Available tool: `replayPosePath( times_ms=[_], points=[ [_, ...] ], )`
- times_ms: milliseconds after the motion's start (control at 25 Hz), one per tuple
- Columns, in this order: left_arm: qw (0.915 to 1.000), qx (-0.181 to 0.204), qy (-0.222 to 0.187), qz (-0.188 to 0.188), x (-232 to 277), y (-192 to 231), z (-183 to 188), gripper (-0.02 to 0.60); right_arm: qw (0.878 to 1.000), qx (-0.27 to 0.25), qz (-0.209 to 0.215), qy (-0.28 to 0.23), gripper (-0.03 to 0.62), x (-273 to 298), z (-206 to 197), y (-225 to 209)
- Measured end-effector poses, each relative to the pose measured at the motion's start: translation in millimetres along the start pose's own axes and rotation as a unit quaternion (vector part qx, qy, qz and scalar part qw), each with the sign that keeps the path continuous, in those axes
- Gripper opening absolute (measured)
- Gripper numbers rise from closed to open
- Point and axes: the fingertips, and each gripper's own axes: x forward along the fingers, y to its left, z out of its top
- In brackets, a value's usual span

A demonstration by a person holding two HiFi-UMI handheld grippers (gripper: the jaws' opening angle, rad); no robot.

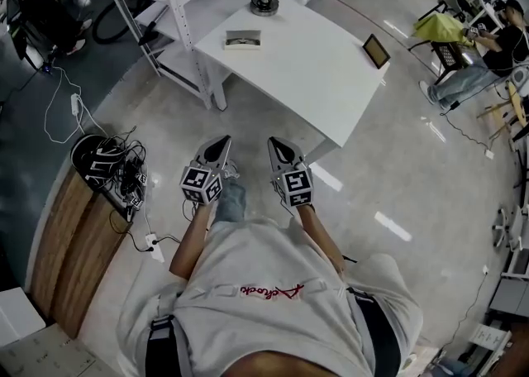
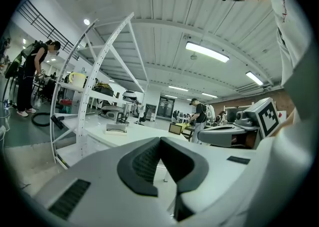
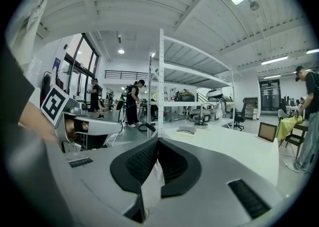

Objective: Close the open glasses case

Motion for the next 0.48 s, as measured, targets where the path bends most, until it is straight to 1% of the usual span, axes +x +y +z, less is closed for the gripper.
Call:
replayPosePath(
  times_ms=[200,360,480],
  points=[
    [1.0000,0.008,-0.002,-0.005,30,25,16,0.024,1.000,0.001,-0.003,0.001,0.029,33,5,-16],
    [0.9999,0.005,0.001,-0.011,51,47,23,0.024,1.000,-0.001,-0.004,0.007,0.029,63,8,-25],
    [0.9998,0.009,0.014,-0.007,65,67,27,0.024,1.000,-0.001,-0.003,0.017,0.029,86,11,-32]
  ],
)
